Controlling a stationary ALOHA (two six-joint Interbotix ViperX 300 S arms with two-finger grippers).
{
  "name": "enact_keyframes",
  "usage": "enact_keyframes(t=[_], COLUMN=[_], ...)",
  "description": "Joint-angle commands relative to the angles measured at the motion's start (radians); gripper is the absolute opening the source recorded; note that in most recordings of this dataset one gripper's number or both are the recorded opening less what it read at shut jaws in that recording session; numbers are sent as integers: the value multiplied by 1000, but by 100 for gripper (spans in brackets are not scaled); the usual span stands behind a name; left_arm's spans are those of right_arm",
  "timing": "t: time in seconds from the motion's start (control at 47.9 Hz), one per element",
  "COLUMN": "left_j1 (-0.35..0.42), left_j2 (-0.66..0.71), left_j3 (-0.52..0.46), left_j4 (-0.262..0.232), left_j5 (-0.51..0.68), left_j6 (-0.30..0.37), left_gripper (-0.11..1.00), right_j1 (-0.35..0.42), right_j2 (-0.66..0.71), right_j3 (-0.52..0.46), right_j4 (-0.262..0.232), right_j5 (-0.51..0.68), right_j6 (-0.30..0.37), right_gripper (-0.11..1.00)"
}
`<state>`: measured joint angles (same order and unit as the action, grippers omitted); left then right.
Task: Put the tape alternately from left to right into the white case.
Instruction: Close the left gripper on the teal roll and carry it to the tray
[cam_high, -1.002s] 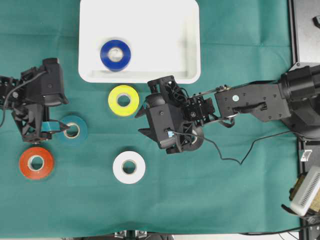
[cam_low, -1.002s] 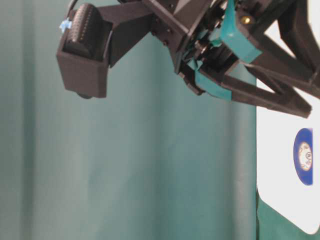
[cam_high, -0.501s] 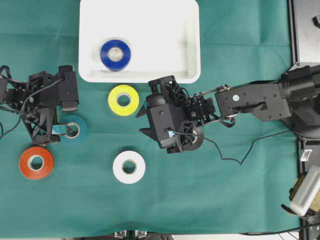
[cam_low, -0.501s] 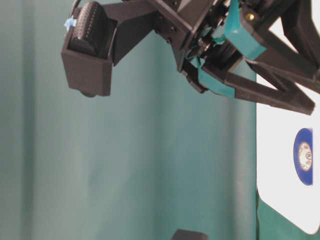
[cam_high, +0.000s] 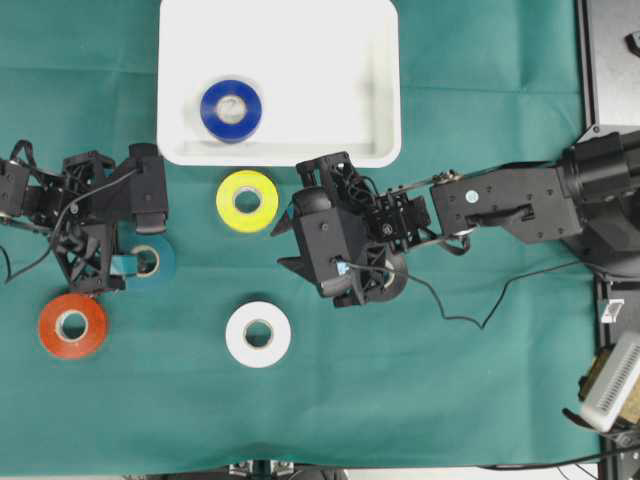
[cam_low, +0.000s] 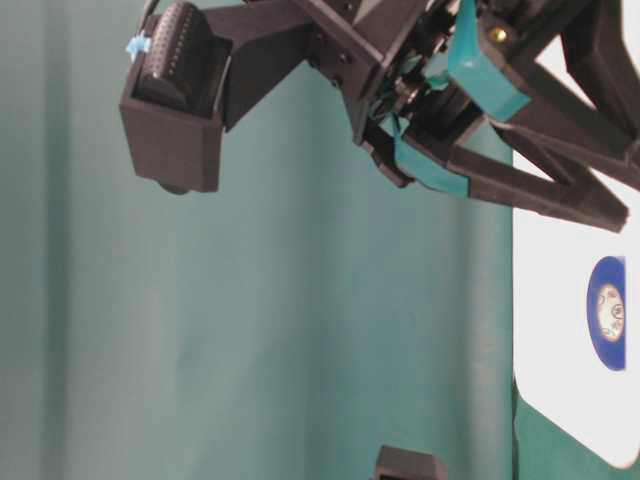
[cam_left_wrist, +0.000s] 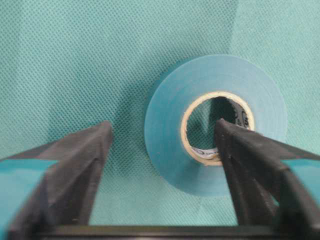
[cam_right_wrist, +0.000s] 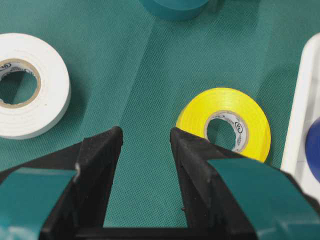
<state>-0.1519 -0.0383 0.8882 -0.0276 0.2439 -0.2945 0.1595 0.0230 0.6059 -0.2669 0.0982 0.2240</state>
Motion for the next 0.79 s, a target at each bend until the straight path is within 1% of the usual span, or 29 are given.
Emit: enact_keyframes(t=[0.0, 0.084, 0.167, 0.501, 0.772], left_j1=[-6, -9, -9, -9, -11], left_j2=[-12, -15, -18, -46, -132], left_j3=[-14, -14, -14, -18, -20], left_j4=[-2, -2, 0, -2, 2], left_j5=[-2, 5, 12, 15, 29], left_j6=[2, 3, 3, 5, 11], left_gripper=[22, 5, -3, -4, -4], right_j1=[3, 2, 3, 3, 2], right_j2=[-20, -20, -20, -21, -20], right_j3=[-9, -9, -9, -9, -9], right_j4=[0, 0, 0, 0, 0], right_j5=[-9, -9, -9, -9, -9], right_j6=[2, 2, 2, 2, 2], right_gripper=[50, 50, 50, 50, 50])
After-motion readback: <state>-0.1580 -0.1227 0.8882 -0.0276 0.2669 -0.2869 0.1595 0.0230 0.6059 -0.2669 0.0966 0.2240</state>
